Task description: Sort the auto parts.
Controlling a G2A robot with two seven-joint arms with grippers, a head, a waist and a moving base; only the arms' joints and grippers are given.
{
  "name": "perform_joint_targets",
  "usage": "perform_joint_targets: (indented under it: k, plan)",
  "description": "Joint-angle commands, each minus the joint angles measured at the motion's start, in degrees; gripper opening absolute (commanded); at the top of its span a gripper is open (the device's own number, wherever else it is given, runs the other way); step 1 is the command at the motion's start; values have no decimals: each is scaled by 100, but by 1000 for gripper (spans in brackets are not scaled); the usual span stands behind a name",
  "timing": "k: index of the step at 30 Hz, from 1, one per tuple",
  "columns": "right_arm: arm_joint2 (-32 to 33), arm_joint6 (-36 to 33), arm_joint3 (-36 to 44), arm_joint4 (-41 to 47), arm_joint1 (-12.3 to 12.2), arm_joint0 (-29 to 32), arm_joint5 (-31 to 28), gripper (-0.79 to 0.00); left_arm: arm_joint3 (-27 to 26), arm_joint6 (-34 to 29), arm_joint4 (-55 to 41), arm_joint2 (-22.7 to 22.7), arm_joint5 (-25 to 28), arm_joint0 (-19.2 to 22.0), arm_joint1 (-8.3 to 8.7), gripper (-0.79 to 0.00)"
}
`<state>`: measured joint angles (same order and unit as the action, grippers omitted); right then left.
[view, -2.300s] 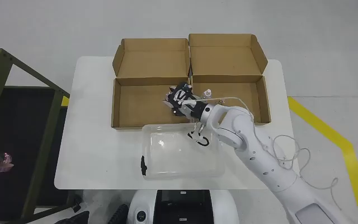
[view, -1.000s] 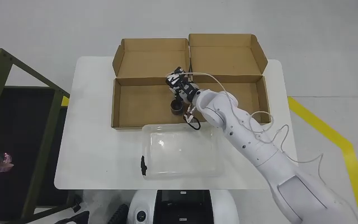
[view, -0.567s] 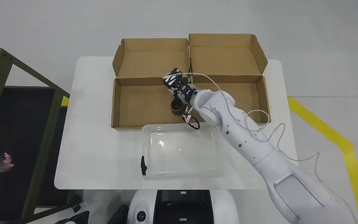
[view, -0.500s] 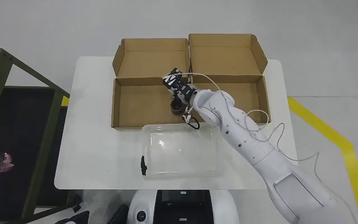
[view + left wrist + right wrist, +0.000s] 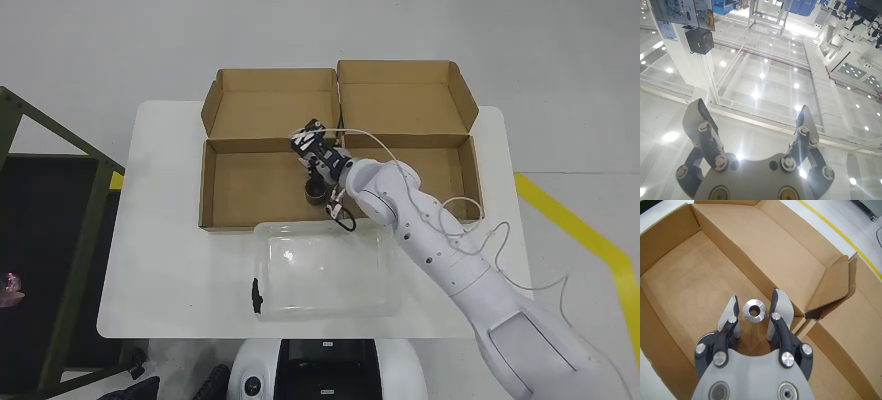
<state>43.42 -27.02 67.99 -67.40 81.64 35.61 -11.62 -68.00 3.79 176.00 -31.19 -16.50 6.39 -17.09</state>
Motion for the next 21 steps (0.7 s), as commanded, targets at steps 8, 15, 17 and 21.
perform_joint_targets:
  k: [8,15,17,21]
  plan:
    - [458,-66,1291,-333,-183,557,-277,-419,0,0,0,0,0,0,0,0]
    - [997,-8,2532,-576,-401,1379,-693,-397,0,0,0,0,0,0,0,0]
    - [1188,43,2840,-616,-466,1638,-833,-379,0,0,0,0,0,0,0,0]
    - [1578,118,3344,-710,-589,2128,-1121,-320,0,0,0,0,0,0,0,0]
